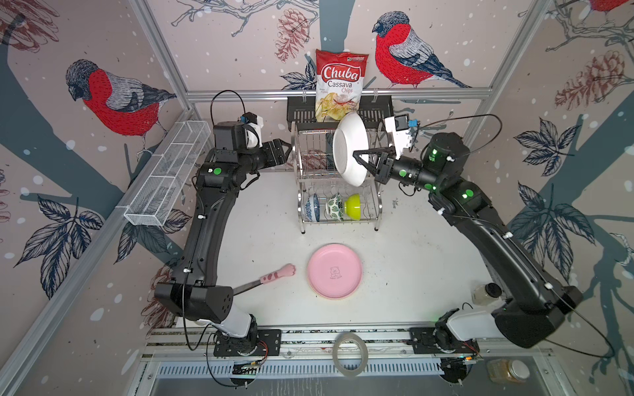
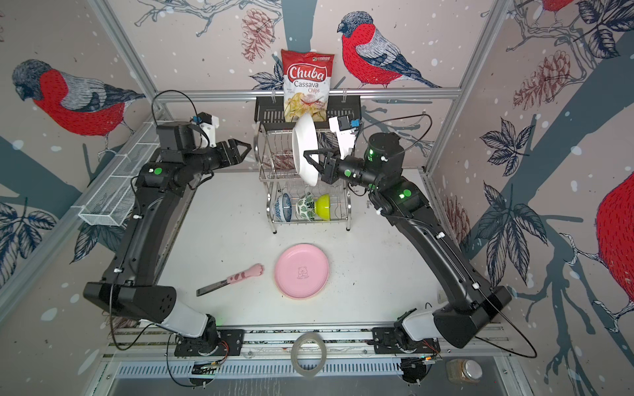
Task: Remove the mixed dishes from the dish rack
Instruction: 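Swing the patterned plate down toward the left gripper with the right gripper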
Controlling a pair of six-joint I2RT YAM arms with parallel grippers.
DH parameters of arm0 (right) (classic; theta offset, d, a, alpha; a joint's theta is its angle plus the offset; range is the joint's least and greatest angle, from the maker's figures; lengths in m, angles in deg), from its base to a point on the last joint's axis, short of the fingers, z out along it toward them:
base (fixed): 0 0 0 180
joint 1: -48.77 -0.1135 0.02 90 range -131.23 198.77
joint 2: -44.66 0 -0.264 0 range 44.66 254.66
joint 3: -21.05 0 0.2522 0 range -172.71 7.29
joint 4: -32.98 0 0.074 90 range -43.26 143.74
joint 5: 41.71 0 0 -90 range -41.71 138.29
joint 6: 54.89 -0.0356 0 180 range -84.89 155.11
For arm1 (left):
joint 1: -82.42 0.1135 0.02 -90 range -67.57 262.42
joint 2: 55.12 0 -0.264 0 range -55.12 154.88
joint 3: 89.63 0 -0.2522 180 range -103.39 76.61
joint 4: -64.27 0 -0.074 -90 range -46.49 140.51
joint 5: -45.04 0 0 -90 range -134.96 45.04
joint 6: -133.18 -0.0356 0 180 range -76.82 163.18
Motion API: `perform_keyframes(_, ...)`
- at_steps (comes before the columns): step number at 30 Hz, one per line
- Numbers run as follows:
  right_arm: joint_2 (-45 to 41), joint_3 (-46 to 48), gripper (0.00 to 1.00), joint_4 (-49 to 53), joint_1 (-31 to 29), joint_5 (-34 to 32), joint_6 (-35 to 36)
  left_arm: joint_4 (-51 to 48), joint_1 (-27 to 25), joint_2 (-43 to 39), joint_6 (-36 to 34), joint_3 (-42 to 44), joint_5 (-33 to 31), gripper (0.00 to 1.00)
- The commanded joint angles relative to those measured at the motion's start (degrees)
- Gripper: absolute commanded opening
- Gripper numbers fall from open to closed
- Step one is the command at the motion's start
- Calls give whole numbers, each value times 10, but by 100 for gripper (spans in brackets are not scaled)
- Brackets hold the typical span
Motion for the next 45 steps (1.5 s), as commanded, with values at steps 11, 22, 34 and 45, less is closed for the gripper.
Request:
perform_keyframes(11, -62, 75, 0, 14, -239, -318, 186, -94, 0, -68, -14, 14, -33, 97)
perform_keyframes(22, -26, 132, 0, 41, -368, -491, 265, -120, 0, -143, 14, 88, -24, 97)
perform_keyframes(34, 56, 110, 0, 91, -409, -532, 334, -112, -68, -118, 15, 135, -29, 97)
perform_keyframes(45, 121, 82, 0, 85, -431, -684, 399, -74, -87, -108, 24, 207, 18, 88)
